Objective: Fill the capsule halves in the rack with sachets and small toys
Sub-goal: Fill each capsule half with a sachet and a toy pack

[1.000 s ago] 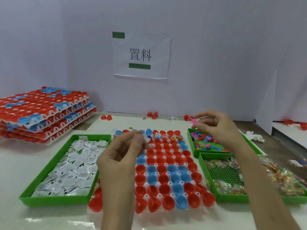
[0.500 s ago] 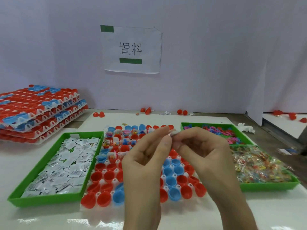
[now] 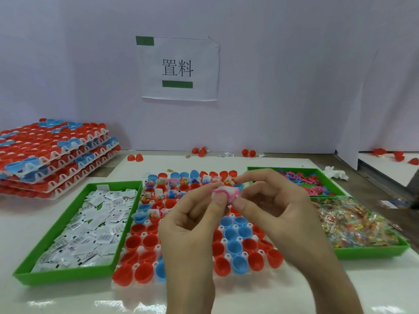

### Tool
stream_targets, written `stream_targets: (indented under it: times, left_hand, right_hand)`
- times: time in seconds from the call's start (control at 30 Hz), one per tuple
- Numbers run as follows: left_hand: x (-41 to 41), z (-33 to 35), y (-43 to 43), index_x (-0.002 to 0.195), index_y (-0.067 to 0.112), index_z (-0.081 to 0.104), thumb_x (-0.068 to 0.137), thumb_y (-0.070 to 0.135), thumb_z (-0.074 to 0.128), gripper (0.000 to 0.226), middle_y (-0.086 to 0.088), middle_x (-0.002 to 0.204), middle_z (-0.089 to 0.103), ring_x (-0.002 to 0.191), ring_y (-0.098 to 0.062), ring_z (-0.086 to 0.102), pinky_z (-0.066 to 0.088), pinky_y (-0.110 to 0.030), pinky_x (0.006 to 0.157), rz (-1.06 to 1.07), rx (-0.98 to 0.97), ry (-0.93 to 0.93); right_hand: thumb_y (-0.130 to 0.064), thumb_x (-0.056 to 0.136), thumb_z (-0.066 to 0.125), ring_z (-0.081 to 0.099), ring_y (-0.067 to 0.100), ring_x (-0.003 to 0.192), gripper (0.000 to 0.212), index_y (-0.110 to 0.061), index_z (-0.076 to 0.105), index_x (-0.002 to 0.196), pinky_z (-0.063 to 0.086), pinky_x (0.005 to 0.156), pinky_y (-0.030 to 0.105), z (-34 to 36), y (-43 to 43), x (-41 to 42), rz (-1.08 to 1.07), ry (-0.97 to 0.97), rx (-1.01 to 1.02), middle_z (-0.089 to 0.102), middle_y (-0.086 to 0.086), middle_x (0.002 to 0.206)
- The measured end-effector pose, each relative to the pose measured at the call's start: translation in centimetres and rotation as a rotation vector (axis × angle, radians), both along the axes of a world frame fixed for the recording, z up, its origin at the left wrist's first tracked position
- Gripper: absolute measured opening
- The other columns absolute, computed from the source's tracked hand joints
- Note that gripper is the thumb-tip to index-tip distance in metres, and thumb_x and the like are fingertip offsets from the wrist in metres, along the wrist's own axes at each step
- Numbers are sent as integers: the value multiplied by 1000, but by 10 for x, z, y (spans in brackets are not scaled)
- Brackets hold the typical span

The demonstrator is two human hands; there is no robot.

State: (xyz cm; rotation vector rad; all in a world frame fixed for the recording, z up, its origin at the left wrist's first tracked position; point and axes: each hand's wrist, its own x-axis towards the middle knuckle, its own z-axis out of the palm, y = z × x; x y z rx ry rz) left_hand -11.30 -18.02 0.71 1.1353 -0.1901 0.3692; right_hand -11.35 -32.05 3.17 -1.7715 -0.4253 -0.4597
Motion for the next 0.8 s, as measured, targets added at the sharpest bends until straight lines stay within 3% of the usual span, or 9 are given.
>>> stream_targets:
  times: [0.1, 0.17, 0.27, 0.33, 0.47, 0.6, 0.8]
  left_hand:
    - [-1, 3, 0, 86, 30, 81, 58, 35, 79, 28, -4, 82, 78, 76, -18, 76, 57, -18, 64, 79, -29, -3]
    - [0, 1, 3, 85, 31, 81, 56, 36, 79, 29, -4, 81, 78, 73, -17, 76, 57, -19, 63, 76, -35, 6]
    - [-1, 5, 5, 82, 33, 80, 54, 38, 79, 29, -4, 79, 78, 70, -16, 75, 57, -18, 63, 97, -47, 30]
    - [-1, 5, 3, 82, 30, 80, 54, 38, 79, 29, -5, 78, 77, 69, -15, 74, 56, -17, 62, 92, -51, 43]
    - [-3, 7, 2, 81, 30, 80, 53, 38, 79, 29, -5, 77, 77, 66, -14, 73, 56, -17, 60, 93, -35, 66]
    - [-4, 8, 5, 80, 33, 80, 52, 40, 79, 30, -2, 78, 77, 69, -14, 74, 56, -17, 61, 94, -15, 82]
    - [-5, 9, 5, 80, 31, 80, 52, 40, 79, 29, -4, 76, 77, 66, -13, 73, 56, -16, 60, 73, -11, 87]
  right_hand:
    - [-39, 80, 75, 66, 1, 85, 15, -46, 70, 94, 55, 76, 18, -16, -38, 15, -222, 139, -278, 72, -18, 89]
    - [-34, 85, 74, 63, 1, 86, 16, -38, 70, 100, 56, 85, 31, -33, -71, 25, -411, 326, -429, 69, -18, 96]
    - [-35, 90, 72, 60, 8, 95, 25, -30, 66, 113, 51, 92, 36, -58, -99, 30, -422, 621, -624, 60, -7, 113]
    - [-32, 90, 73, 59, 7, 94, 14, -35, 67, 102, 49, 89, 32, -66, -101, 35, -408, 622, -698, 61, -7, 113]
    - [-11, 88, 71, 64, 4, 81, 26, -36, 70, 80, 55, 75, 28, -72, -90, 42, -357, 590, -664, 70, -10, 85]
    - [-6, 84, 76, 66, 9, 77, 26, -31, 73, 77, 57, 70, 32, -76, -90, 46, -471, 492, -475, 71, -10, 79]
    - [-3, 81, 79, 64, -2, 66, 28, -30, 73, 73, 46, 54, 9, -73, -86, 46, -706, 185, -144, 71, -15, 71]
